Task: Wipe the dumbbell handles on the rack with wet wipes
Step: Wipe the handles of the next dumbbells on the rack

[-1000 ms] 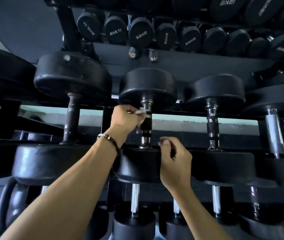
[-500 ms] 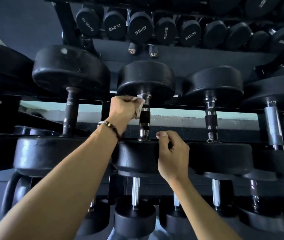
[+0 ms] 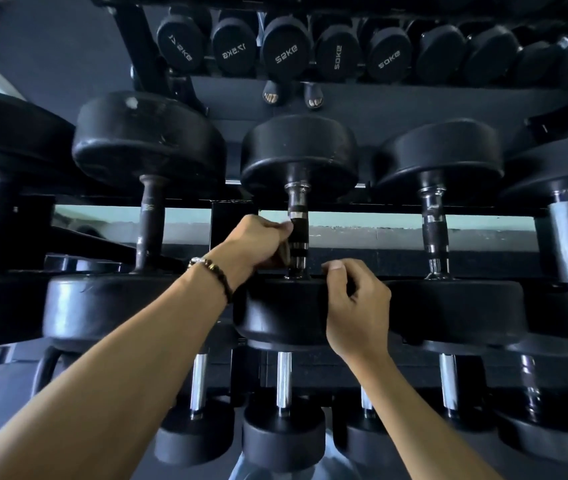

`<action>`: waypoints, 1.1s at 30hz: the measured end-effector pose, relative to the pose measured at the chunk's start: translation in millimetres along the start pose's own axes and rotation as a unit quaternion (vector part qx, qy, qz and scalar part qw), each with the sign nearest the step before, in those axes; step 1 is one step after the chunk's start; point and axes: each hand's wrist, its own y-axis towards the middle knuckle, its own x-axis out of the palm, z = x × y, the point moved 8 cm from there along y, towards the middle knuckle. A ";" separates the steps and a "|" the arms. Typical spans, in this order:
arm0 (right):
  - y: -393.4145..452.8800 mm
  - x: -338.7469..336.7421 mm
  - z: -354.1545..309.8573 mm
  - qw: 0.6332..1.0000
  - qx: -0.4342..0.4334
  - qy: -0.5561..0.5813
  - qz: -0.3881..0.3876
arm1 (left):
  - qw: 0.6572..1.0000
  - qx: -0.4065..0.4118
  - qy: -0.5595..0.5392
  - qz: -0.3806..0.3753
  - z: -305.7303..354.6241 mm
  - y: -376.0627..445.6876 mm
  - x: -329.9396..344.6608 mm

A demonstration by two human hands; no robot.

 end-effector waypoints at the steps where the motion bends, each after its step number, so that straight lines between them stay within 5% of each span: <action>1: 0.1 -0.4 0.2 1.000 0.003 -0.001 -0.002 | 0.999 0.016 -0.025 0.015 9.3 3.9 -1.6; 4: -1.3 -1.9 2.1 1.000 0.004 0.004 0.009 | 0.990 0.049 -0.104 0.081 36.1 18.0 -10.5; 10: -0.3 -1.5 1.4 1.000 -0.003 -0.010 0.007 | 0.987 0.039 0.151 -0.022 7.8 -19.1 -1.3; 17: -0.8 -2.1 2.8 1.000 0.011 -0.005 0.006 | 0.988 0.019 -0.155 0.016 41.1 -2.8 -3.5; 20: -0.3 -2.0 3.0 1.000 0.006 -0.004 0.007 | 0.993 0.040 -0.091 -0.060 29.9 -2.2 2.5; 23: 0.0 -2.8 -1.5 1.000 -0.019 -0.012 0.016 | 0.997 0.037 0.062 -0.032 5.3 -7.5 -10.7; 29: -1.1 -3.2 0.8 1.000 -0.021 -0.006 0.023 | 0.985 0.049 -0.141 0.093 32.2 6.4 -16.1; 33: 0.8 -1.4 5.5 1.000 -0.006 -0.002 0.021 | 0.995 0.050 -0.054 0.064 23.0 10.0 -14.4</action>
